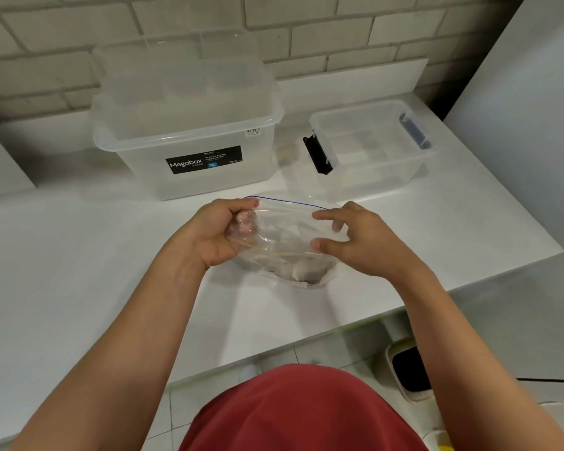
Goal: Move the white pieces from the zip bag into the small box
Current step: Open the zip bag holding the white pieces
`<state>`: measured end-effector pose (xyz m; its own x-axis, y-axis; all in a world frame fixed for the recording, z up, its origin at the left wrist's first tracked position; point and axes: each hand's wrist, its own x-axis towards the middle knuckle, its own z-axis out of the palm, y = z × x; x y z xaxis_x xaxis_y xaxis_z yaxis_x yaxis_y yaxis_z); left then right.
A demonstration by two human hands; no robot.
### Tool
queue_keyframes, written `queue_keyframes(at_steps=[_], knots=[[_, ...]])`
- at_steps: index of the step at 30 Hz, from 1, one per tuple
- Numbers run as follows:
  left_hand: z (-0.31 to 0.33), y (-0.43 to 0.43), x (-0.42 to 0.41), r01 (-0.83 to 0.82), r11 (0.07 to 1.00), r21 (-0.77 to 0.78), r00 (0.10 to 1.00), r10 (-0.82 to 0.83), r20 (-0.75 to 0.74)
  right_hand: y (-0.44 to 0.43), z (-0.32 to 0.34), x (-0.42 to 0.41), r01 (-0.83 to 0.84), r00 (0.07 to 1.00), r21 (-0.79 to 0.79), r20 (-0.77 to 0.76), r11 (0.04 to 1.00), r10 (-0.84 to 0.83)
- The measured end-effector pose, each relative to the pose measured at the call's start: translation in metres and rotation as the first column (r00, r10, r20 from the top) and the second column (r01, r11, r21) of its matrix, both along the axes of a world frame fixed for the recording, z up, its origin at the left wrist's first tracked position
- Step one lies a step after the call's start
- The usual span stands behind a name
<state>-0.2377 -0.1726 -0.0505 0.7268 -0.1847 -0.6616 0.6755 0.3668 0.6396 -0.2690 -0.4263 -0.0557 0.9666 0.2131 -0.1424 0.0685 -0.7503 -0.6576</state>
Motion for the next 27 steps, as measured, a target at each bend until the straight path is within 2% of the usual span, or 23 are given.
queue_keyframes(at_steps=[2,4,6,7,8,10,12,14,16,18,20,22,24,25,27], knots=[[0.003,0.000,0.000,-0.046,0.998,-0.041,0.998,0.044,-0.040,0.005,-0.002,0.001,-0.007,1.000,-0.012,0.004,1.000,0.007],[0.005,0.000,-0.001,-0.040,0.999,-0.021,0.999,0.040,-0.002,0.007,-0.004,0.001,0.008,1.000,0.056,-0.010,0.998,-0.007],[0.003,0.003,-0.002,0.062,0.996,0.070,0.991,-0.070,0.111,0.009,-0.007,0.001,0.083,0.996,0.175,-0.035,0.981,-0.078],[0.000,0.005,-0.003,0.127,0.978,0.167,0.970,-0.157,0.186,0.010,-0.009,0.002,0.143,0.990,0.235,-0.047,0.961,-0.136],[-0.002,0.007,-0.005,0.176,0.940,0.293,0.932,-0.255,0.258,0.013,-0.011,0.003,0.196,0.981,0.276,-0.048,0.941,-0.190],[-0.001,0.008,-0.011,0.200,0.799,0.568,0.819,-0.454,0.350,0.016,-0.013,0.007,0.248,0.966,0.285,0.006,0.926,-0.260],[0.001,0.006,-0.014,0.095,0.613,0.784,0.693,-0.607,0.390,0.018,-0.012,0.011,0.269,0.953,0.271,0.066,0.924,-0.296],[0.003,0.006,-0.013,-0.067,0.474,0.878,0.597,-0.686,0.416,0.017,-0.007,0.013,0.268,0.949,0.234,0.100,0.935,-0.298],[0.003,0.007,-0.013,-0.147,0.457,0.877,0.612,-0.655,0.443,0.016,-0.002,0.010,0.216,0.960,0.138,0.151,0.967,-0.236],[0.002,0.007,-0.012,-0.182,0.434,0.882,0.658,-0.613,0.437,0.014,0.000,0.007,0.129,0.972,-0.044,0.206,0.991,-0.117],[-0.002,0.007,-0.012,-0.201,0.408,0.890,0.679,-0.597,0.428,0.012,-0.002,0.005,0.060,0.963,-0.239,0.271,0.969,0.008],[-0.006,0.006,-0.010,-0.228,0.413,0.882,0.685,-0.575,0.447,0.012,-0.008,0.006,0.056,0.898,-0.375,0.424,0.925,0.118],[-0.006,0.005,-0.009,-0.264,0.430,0.864,0.661,-0.571,0.486,0.011,-0.009,0.008,0.104,0.803,-0.390,0.576,0.915,0.154],[-0.005,0.004,-0.010,-0.277,0.462,0.843,0.635,-0.570,0.521,0.011,-0.009,0.008,0.104,0.790,-0.360,0.596,0.927,0.143],[-0.003,0.005,-0.013,-0.284,0.557,0.780,0.555,-0.569,0.608,0.010,-0.006,0.009,0.069,0.825,-0.286,0.555,0.956,0.106]])
